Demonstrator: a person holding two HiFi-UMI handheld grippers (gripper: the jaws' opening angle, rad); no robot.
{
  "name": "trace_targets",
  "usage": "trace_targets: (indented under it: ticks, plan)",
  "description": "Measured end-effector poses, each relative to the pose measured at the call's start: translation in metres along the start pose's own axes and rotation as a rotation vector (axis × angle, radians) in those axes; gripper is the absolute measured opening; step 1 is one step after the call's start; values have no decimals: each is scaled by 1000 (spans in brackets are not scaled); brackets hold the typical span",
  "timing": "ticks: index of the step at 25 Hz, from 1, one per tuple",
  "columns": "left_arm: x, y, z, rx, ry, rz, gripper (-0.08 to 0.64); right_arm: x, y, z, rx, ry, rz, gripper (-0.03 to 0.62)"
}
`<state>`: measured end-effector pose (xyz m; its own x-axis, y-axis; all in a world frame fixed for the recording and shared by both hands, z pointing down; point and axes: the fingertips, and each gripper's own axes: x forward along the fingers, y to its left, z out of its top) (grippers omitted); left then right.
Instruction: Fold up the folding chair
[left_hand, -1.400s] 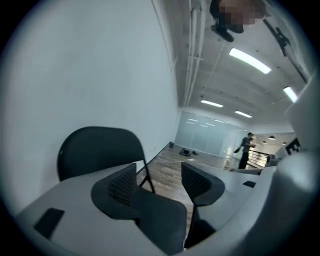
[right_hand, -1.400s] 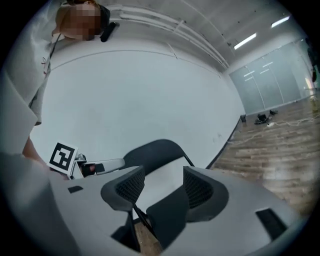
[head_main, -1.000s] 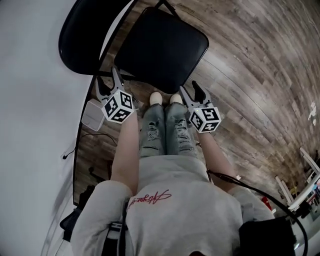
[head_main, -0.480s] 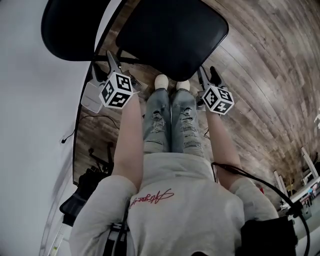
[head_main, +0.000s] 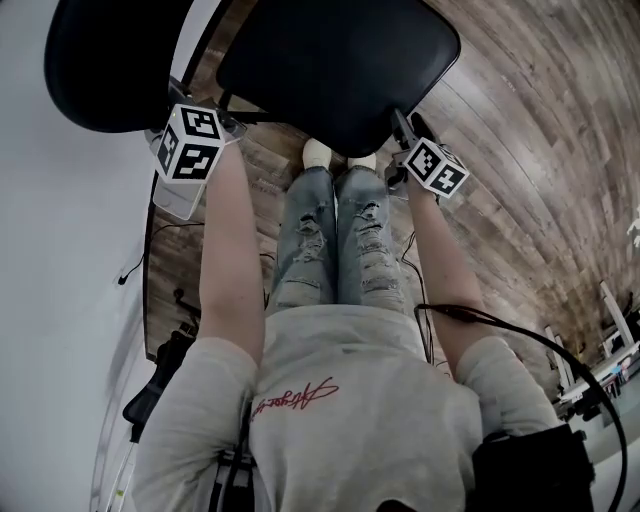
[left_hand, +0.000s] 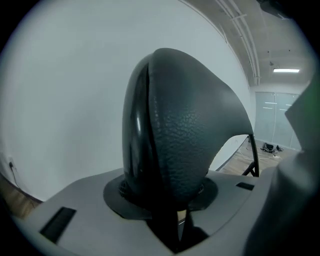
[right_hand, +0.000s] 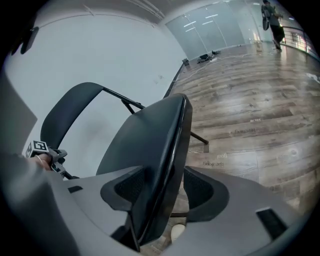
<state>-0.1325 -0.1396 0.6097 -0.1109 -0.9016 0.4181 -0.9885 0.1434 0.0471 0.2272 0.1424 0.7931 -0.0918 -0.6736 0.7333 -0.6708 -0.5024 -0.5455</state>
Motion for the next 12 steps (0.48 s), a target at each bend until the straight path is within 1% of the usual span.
trace_targets:
  ticks: [3,6,10,12]
  plan:
    - [-1,1,2,-5,-15,8,163,5,1,0,69,-13,59,232]
    - [-1,1,5,-1,-24,-14,160,6,2,-2,183,-41,188,232]
    - [-5,-1,8,2,-33,-33,156,9,1,-3,227,-16,327,249]
    - [-7,0,9,-2,-35,-45,156,10,6,-4,232,12,431,253]
